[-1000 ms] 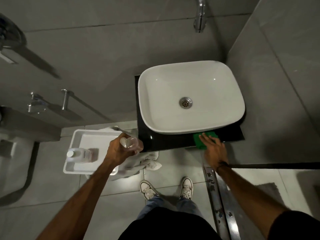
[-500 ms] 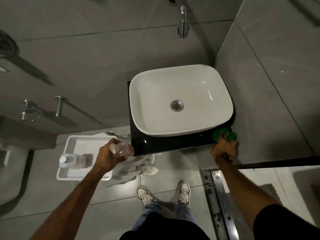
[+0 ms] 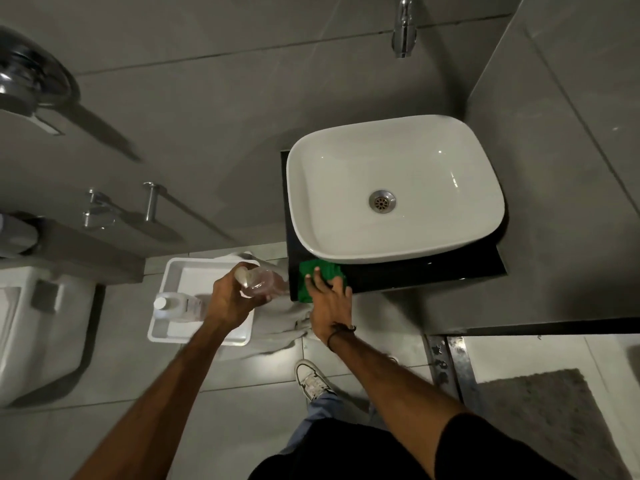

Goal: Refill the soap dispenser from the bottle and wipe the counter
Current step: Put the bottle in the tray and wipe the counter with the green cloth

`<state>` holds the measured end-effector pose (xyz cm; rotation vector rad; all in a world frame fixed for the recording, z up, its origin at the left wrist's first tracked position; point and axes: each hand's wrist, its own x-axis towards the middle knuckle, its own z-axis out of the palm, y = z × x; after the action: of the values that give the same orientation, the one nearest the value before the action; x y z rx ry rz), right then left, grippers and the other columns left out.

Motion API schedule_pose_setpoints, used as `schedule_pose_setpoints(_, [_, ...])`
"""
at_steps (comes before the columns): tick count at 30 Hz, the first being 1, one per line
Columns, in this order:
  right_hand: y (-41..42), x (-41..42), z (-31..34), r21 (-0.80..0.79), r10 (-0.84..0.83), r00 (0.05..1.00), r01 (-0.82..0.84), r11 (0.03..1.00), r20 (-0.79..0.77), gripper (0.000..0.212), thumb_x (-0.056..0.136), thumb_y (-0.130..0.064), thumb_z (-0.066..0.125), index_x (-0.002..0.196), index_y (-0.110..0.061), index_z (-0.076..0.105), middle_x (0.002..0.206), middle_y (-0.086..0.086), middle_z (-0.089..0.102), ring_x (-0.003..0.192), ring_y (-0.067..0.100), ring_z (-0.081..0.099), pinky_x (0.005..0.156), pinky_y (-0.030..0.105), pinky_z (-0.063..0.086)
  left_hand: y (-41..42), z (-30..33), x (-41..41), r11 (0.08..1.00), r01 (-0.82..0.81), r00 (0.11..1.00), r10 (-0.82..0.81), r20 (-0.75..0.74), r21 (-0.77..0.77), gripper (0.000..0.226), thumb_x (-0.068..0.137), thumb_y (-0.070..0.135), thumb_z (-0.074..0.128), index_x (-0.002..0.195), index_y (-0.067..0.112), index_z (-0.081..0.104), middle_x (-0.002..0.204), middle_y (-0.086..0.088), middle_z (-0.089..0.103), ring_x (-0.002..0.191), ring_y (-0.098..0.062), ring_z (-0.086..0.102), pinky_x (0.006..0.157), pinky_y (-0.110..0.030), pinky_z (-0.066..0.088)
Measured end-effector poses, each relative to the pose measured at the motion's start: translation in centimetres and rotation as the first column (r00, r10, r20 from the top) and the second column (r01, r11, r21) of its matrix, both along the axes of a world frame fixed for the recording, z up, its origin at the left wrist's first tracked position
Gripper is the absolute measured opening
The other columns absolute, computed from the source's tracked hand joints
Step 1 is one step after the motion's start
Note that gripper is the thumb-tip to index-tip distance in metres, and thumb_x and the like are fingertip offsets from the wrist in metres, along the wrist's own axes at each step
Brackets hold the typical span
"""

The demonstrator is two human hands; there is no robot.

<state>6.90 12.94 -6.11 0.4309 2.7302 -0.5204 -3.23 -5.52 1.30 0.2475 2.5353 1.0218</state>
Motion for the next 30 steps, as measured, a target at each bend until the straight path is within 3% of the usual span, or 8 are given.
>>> schedule_pose_setpoints(3, [0.6,0.4,0.7,0.003,0.258,0.966,-0.258,0.966,-0.020,0.077,0.081,-0.004,0.055,0.151,-0.032,0.039,0.165,-0.007,0.026,0.129,0.033,0.037,0.097,0.046,0.031,0.6,0.2,-0.3,1.000,-0.002,1.000,0.002,-0.010,-0.001,0.065,0.059,0.015,0.097,0.116,0.017,0.067,0.104,0.002,0.074,0.091,-0.019,0.069,0.076,-0.021,0.052])
schedule_pose_setpoints(7, [3.5,1.9,1.6,-0.080,0.367,0.930,-0.369,0.926,-0.031,0.076,0.082,0.003,0.054,0.146,-0.037,0.047,0.161,-0.011,0.033,0.133,0.028,0.035,0.100,0.044,0.027,2.2,-0.5,-0.5,1.000,-0.011,1.000,0.011,0.011,0.017,0.064,0.054,0.017,0.098,0.109,0.021,0.068,0.104,0.000,0.075,0.094,-0.025,0.071,0.086,-0.048,0.059])
schedule_pose_setpoints(10, [4.8,3.3,1.5,-0.182,0.246,0.968,-0.249,0.951,-0.040,0.073,0.081,0.004,0.053,0.139,-0.040,0.055,0.153,-0.015,0.045,0.124,0.024,0.041,0.096,0.040,0.029,3.8,-1.4,-0.3,1.000,0.017,1.000,-0.017,0.022,0.004,0.059,0.049,0.029,0.094,0.102,0.028,0.068,0.101,0.002,0.075,0.093,-0.024,0.072,0.084,-0.049,0.059])
schedule_pose_setpoints(13, [5.7,4.3,1.6,-0.247,0.130,0.990,-0.139,0.959,-0.052,0.073,0.079,0.004,0.050,0.136,-0.040,0.058,0.144,-0.015,0.055,0.118,0.023,0.046,0.097,0.040,0.038,5.7,-1.7,0.2,0.998,0.059,0.998,-0.058,0.033,-0.024,0.052,0.060,0.017,0.093,0.107,0.022,0.071,0.104,-0.002,0.075,0.096,-0.026,0.071,0.088,-0.044,0.057])
schedule_pose_setpoints(19, [7.6,5.6,1.5,-0.410,-0.063,0.993,0.099,0.907,0.101,0.055,0.089,-0.009,0.057,0.134,-0.039,0.059,0.133,0.004,0.063,0.123,0.026,0.055,0.103,0.036,0.045,7.7,-3.1,1.1,0.995,0.077,0.996,-0.075,0.039,-0.060,0.058,0.063,0.016,0.093,0.115,0.018,0.068,0.109,-0.004,0.073,0.098,-0.026,0.068,0.091,-0.041,0.054])
schedule_pose_setpoints(22, [8.1,6.4,0.9,-0.567,-0.199,0.955,0.291,0.771,0.220,0.049,0.086,-0.008,0.061,0.129,-0.031,0.064,0.125,0.003,0.069,0.116,0.024,0.063,0.099,0.036,0.052,8.0,-3.7,1.8,0.999,0.050,0.999,-0.049,0.021,-0.016,0.064,0.061,0.012,0.093,0.119,0.019,0.067,0.111,-0.003,0.073,0.100,-0.025,0.068,0.091,-0.041,0.056])
schedule_pose_setpoints(26, [8.3,6.9,1.6,-0.733,-0.313,0.840,0.540,0.414,0.442,0.034,0.091,0.000,0.058,0.113,-0.024,0.066,0.119,0.010,0.070,0.110,0.027,0.066,0.091,0.034,0.056,8.6,-3.7,3.7,0.982,-0.135,0.985,0.118,0.128,0.131,0.088,0.065,-0.002,0.089,0.138,0.019,0.045,0.125,-0.005,0.058,0.111,-0.025,0.060,0.089,-0.040,0.057])
schedule_pose_setpoints(30, [7.9,6.3,2.6,-0.760,-0.249,0.766,0.634,0.140,0.593,0.034,0.096,-0.006,0.057,0.125,-0.023,0.064,0.124,0.004,0.070,0.115,0.024,0.065,0.096,0.042,0.056,8.3,-2.7,9.0,0.820,-0.545,0.771,0.409,0.489,0.174,0.049,0.087,0.020,0.077,0.125,0.013,0.047,0.116,-0.005,0.061,0.101,-0.018,0.061,0.086,-0.033,0.054])
